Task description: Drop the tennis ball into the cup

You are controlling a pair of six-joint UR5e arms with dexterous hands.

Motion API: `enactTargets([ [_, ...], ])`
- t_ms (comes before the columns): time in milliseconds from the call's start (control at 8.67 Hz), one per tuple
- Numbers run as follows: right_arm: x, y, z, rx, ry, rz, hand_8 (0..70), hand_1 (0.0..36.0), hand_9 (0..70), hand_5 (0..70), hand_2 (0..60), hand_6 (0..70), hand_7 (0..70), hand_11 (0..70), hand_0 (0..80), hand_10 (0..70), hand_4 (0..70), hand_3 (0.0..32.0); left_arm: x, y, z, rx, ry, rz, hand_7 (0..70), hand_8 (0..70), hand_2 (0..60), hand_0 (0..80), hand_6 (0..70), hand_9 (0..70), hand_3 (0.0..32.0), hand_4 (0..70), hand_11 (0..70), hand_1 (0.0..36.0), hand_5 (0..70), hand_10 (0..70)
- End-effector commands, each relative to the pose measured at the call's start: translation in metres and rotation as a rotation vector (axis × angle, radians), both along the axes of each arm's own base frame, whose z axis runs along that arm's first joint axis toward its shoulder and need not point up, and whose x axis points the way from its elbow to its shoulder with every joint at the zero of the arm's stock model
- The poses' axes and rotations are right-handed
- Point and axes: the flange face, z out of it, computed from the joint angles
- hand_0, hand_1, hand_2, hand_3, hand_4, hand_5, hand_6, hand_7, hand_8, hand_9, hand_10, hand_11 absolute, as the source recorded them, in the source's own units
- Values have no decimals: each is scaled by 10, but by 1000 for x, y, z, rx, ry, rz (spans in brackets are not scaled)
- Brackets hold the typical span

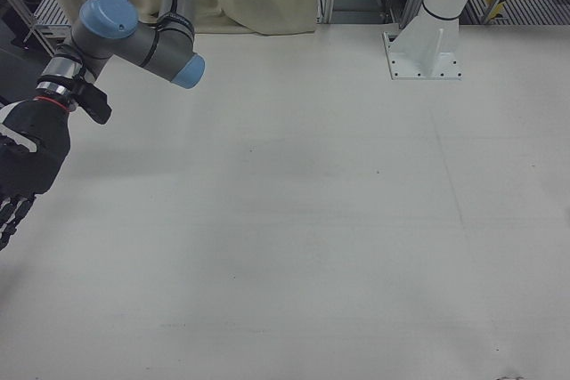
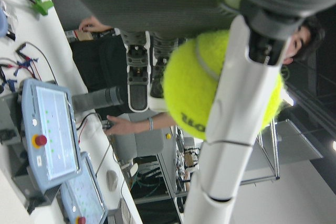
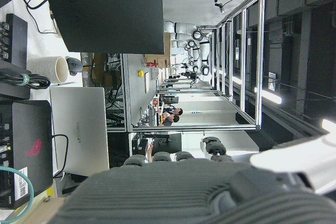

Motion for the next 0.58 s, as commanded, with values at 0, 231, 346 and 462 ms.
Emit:
enactTargets([
  [0,0,0,0,-1,0,0,0,0,0,0,0,0,0,0,0,0,0,0,120,19,-11,52,-14,235,700,437,58,609,551,632,0,343,304,214,158,199],
  [231,0,0,1,-2,0,0,0,0,0,0,0,0,0,0,0,0,0,0,184,37,-10,71,-41,332,700,396,31,598,322,635,0,335,301,219,115,198],
  [346,0,0,1,-1,0,0,0,0,0,0,0,0,0,0,0,0,0,0,197,41,-10,86,-60,347,700,404,32,591,388,628,0,328,299,208,125,197],
  [462,0,0,1,-2,-1,0,0,0,0,0,0,0,0,0,0,0,0,0,202,43,-10,95,-76,349,700,399,32,573,372,623,0,314,295,197,120,194],
])
